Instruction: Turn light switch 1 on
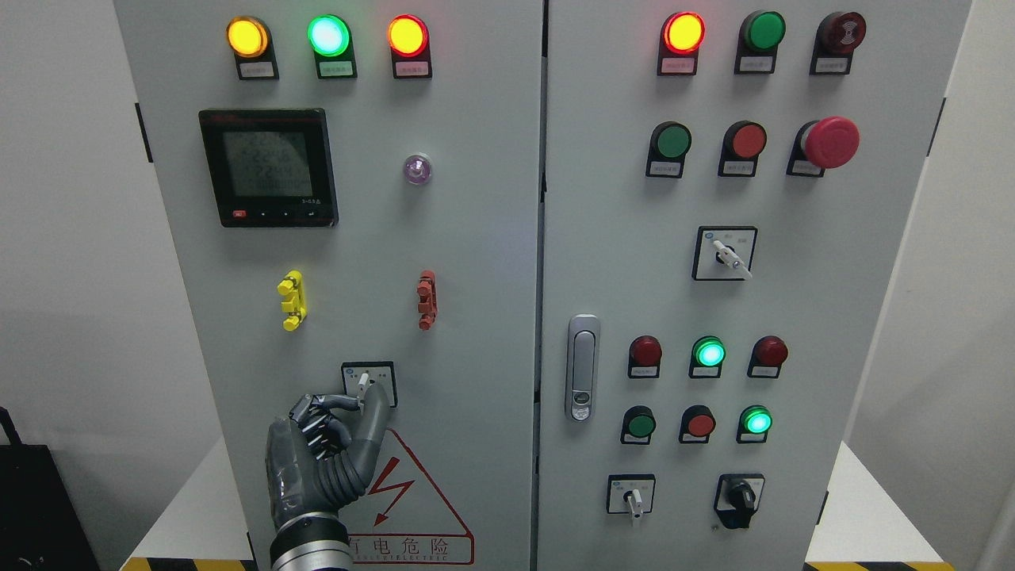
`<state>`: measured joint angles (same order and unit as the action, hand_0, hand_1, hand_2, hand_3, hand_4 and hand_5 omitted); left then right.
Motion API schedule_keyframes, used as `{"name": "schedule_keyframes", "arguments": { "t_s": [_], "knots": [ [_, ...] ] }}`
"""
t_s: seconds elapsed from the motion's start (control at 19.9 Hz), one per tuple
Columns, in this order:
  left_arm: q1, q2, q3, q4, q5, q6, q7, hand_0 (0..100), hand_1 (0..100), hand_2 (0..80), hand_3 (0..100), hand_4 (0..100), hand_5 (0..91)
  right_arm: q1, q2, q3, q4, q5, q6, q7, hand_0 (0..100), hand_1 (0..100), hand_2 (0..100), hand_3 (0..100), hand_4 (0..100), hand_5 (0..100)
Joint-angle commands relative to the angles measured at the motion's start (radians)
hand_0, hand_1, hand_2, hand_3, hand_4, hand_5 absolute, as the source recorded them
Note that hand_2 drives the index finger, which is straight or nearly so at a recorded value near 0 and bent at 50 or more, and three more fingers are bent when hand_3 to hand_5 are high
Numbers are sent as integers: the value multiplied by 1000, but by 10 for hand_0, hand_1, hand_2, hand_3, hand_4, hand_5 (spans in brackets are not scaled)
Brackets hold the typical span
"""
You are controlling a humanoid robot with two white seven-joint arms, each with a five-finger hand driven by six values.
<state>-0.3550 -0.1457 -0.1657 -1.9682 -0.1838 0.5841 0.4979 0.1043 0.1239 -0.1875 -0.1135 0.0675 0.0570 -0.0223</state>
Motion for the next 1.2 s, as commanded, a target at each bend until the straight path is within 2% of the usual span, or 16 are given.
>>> {"name": "schedule_keyframes", "arguments": {
  "t_s": [0.0,0.75,1.15],
  "knots": [
    [-1,0,0,0,0,2,1,220,623,591,1000,970,860,0,0,0,0,0,0,1,0,0,0,0,0,0],
    [-1,0,-6,0,1,2,-1,259,600,598,1000,970,858,0,0,0,0,0,0,-1,0,0,0,0,0,0],
    [-2,0,-8,0,1,2,-1,384,541,597,1000,971,858,0,0,-1,0,0,0,1,0,0,0,0,0,0]
  ]
}}
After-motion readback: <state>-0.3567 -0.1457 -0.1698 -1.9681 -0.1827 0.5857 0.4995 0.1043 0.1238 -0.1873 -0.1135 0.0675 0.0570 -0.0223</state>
